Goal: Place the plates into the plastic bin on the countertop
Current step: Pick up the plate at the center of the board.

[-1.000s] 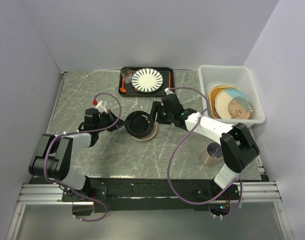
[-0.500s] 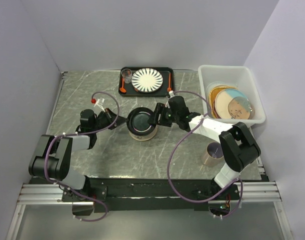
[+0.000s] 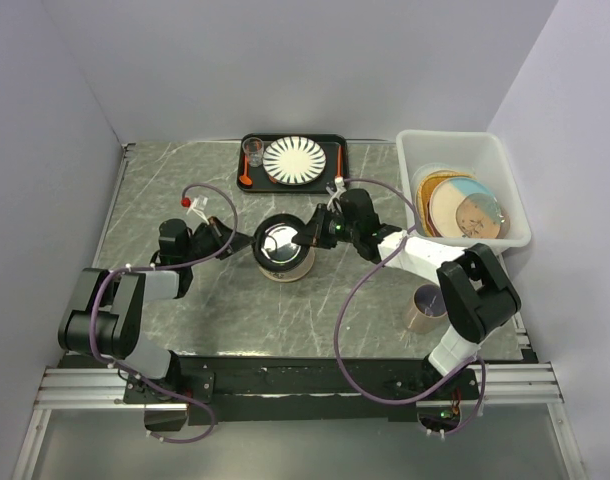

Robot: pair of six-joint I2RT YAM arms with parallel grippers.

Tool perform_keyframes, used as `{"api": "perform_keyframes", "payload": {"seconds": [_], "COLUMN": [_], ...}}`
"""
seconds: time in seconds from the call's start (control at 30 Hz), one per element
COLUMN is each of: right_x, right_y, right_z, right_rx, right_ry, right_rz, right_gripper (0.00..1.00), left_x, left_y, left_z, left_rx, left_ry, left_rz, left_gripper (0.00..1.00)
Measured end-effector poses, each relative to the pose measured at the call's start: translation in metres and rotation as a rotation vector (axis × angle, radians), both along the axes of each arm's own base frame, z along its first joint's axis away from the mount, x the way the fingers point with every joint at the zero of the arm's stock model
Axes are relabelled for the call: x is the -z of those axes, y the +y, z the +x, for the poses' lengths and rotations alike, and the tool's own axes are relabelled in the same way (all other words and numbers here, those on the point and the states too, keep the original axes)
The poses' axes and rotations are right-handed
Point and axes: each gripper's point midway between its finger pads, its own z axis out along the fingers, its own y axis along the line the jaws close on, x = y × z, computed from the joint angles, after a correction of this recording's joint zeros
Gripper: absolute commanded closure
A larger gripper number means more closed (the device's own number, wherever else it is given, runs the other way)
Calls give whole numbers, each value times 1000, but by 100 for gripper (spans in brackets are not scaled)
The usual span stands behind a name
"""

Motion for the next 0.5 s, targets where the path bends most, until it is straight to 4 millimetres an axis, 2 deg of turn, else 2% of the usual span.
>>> {"api": "perform_keyframes", "payload": {"seconds": [0.13, 0.23, 0.33, 0.37, 0.43, 0.47, 0.5], "right_x": [-1, -1, -1, -1, 1, 2, 3], "right_y": [0, 1, 1, 1, 0, -1, -1], "right_z": [0, 0, -1, 0, -1, -1, -2], "right_rx": [-2, -4, -5, -4, -2, -1, 0], "right_ry": [-1, -1, -1, -2, 0, 1, 4], "right_rz": [3, 5, 6, 4, 1, 0, -2], "right_gripper": [100, 100, 100, 100, 100, 100, 100], "left_x": [0, 1, 3, 3, 2, 2, 2], "left_y": [0, 0, 1, 1, 0, -1, -1], "left_z": [0, 0, 0, 0, -1, -2, -2], "left_rx": [1, 0, -1, 0, 6, 8, 9], "left_ry": [-3, -2, 1, 2, 0, 1, 3], "left_rz": [4, 7, 11, 11, 12, 11, 10], "left_gripper": [98, 89, 69, 54, 37, 24, 21]}}
